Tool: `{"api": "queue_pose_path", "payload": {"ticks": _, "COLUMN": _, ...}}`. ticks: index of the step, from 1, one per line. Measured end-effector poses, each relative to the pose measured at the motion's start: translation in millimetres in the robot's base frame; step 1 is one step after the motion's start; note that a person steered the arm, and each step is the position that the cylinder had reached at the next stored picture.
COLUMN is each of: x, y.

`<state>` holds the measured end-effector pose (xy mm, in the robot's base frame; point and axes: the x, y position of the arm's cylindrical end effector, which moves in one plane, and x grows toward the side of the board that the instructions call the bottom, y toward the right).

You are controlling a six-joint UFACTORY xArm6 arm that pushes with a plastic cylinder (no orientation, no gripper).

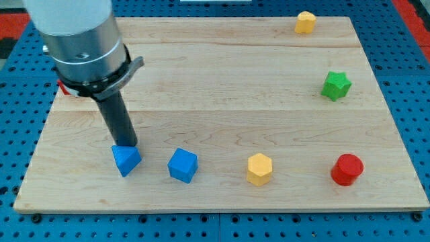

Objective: Slide the green star towards the blue triangle

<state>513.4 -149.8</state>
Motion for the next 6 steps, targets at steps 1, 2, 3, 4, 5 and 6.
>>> {"api": "queue_pose_path", "payload": {"ticks": 1, "x": -4.9, "y": 11.0}}
{"api": "queue_pose_path", "payload": {"ticks": 2, "x": -45.9, "y": 67.4}}
{"api": "queue_pose_path", "payload": {"ticks": 3, "x": -63.7, "y": 194.3}}
{"api": "queue_pose_path", "payload": {"ticks": 4, "x": -41.8, "y": 263.2}}
{"api": "queue_pose_path", "payload": {"ticks": 5, "x": -82.5, "y": 365.5}}
{"api": "queue_pose_path", "payload": {"ticks": 6, "x": -104.8, "y": 436.4}}
